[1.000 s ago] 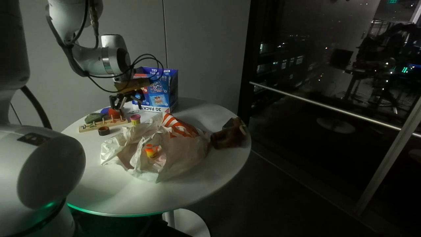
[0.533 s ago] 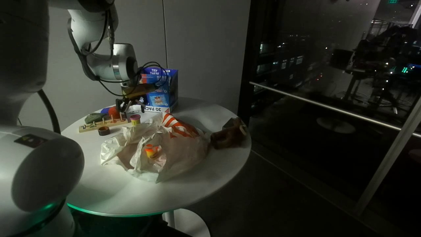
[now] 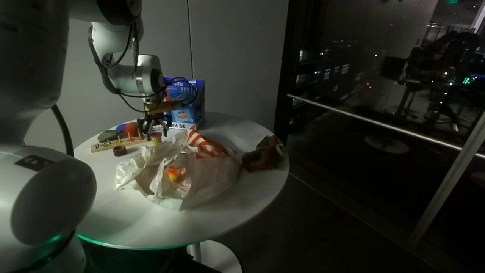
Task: Put the two yellow containers in the plastic, then lift the plastic
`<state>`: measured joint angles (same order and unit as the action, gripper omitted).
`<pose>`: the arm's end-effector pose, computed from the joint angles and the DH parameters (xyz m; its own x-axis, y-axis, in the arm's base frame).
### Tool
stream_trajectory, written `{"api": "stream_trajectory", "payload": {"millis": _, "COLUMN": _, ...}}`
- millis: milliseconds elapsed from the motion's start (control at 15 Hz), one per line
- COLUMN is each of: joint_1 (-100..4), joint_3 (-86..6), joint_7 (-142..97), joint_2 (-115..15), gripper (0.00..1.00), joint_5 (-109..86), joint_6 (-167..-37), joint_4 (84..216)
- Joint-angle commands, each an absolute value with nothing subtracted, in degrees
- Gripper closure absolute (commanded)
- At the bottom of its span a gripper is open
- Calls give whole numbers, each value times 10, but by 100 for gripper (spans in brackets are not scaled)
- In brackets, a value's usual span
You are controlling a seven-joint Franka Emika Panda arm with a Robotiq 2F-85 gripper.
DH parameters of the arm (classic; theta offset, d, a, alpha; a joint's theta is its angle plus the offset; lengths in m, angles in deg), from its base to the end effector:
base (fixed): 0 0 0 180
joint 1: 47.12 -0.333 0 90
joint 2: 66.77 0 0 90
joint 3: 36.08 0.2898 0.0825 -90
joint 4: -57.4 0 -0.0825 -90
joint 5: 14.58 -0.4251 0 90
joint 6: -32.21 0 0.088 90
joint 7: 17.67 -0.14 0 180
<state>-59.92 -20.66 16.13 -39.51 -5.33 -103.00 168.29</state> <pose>0.5608 0.2981 0.1572 0.3877 0.9216 -0.0171 0.9213 -0.3880 -0.0259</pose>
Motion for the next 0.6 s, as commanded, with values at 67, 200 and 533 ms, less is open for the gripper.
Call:
{"api": "stream_trajectory", "payload": {"millis": 67, "joint_1": -593, "joint_3": -191, "joint_7": 173, "joint_2": -396, "gripper": 58, "joint_5": -62, "joint_6": -1002, "joint_4": 1663}}
{"api": "stream_trajectory", "payload": {"millis": 200, "joint_1": -591, "joint_3": -187, "joint_7": 174, "joint_2": -404, "gripper": 72, "joint_5": -65, "joint_6": -999, "joint_4": 1666}}
{"api": "stream_trajectory", "payload": {"millis": 533, "joint_1": -593, "joint_3": -183, "joint_7": 156, "joint_2": -460, "gripper": 76, "joint_5": -71, "joint_6": -985, "joint_4": 1697}}
